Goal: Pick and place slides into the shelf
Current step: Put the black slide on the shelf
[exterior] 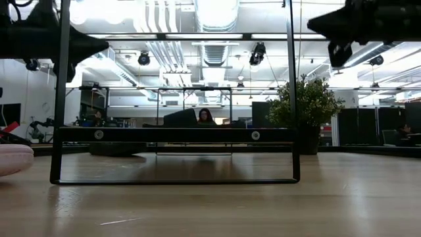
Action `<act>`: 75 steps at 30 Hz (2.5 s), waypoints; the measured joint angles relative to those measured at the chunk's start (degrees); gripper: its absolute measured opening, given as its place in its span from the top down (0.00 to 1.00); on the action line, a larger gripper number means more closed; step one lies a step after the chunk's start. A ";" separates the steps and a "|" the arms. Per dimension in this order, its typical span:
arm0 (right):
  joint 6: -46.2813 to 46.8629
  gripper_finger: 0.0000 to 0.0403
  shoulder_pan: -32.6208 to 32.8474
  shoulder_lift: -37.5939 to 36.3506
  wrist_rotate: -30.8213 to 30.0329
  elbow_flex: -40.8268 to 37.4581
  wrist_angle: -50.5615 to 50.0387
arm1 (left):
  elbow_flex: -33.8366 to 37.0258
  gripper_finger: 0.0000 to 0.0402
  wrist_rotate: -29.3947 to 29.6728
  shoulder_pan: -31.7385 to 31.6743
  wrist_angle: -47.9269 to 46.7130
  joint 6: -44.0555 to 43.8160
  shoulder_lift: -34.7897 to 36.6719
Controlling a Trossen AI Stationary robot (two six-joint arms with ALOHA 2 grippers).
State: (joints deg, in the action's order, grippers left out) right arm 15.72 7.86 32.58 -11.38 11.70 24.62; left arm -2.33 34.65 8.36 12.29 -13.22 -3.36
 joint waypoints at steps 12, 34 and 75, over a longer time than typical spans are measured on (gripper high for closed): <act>2.70 0.98 0.00 0.20 -2.88 1.84 3.69 | -0.60 0.94 5.12 -0.04 -1.58 -18.61 -0.37; 1.20 0.98 0.00 0.94 -3.84 4.35 -0.83 | -37.17 0.59 -12.62 -0.12 -3.92 -11.31 -29.80; 5.32 0.98 0.01 0.99 -3.69 4.49 -0.80 | -49.16 0.59 -29.76 -26.83 -41.36 -11.32 -45.74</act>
State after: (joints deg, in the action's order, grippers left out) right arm 21.04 7.87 33.56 -15.07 16.19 23.81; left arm -51.48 4.90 -18.47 -29.07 -24.54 -49.10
